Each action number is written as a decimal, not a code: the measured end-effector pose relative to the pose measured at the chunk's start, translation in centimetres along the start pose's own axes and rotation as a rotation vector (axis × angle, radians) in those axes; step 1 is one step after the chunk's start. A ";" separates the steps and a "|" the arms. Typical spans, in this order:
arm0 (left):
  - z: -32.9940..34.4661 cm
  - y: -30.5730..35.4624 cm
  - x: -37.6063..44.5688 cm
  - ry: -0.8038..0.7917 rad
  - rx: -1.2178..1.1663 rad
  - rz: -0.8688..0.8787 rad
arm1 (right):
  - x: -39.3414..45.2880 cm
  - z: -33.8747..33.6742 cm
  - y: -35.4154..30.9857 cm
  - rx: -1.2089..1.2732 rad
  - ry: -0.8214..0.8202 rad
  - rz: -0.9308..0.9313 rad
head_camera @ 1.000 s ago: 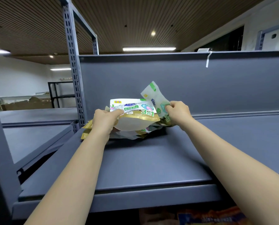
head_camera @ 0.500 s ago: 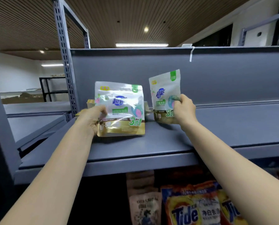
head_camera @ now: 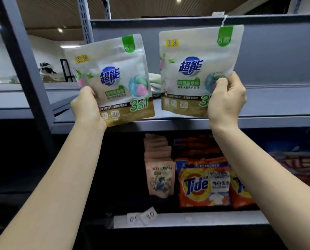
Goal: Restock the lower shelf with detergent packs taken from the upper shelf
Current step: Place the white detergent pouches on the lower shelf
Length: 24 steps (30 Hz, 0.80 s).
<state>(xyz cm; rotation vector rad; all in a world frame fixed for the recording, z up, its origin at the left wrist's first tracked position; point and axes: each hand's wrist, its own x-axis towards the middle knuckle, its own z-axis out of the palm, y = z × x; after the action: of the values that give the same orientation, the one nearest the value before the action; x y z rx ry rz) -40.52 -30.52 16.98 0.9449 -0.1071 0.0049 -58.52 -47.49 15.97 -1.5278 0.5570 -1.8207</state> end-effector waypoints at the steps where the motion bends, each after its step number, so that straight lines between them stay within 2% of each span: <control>1: -0.4 0.0 -0.4 0.002 -0.015 0.011 | -0.5 -0.3 -0.3 0.031 0.000 -0.003; 4: -2.2 -0.6 -2.1 0.049 -0.009 0.054 | -2.3 -1.5 -0.7 0.098 -0.030 0.004; 8: -5.5 -2.1 -3.5 0.126 0.003 0.073 | -4.6 -2.9 0.0 0.066 -0.096 -0.005; 12: -8.6 -4.4 -4.6 0.186 0.088 0.164 | -7.7 -4.0 1.8 0.018 -0.209 -0.005; 15: -10.8 -6.5 -5.5 0.184 0.199 0.193 | -10.3 -4.5 3.9 -0.004 -0.317 0.073; 18: -13.0 -9.1 -5.6 0.209 0.327 0.144 | -12.7 -4.4 6.1 -0.017 -0.465 0.188; 24: -15.4 -12.7 -2.9 0.210 0.499 0.027 | -17.0 -2.4 9.6 -0.041 -0.865 0.410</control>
<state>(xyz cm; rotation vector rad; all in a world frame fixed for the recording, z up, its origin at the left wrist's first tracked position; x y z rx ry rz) -41.41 -25.40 -2.54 1.4347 0.0807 0.1620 -57.42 -41.74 -2.81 -1.8646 0.4250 -0.7317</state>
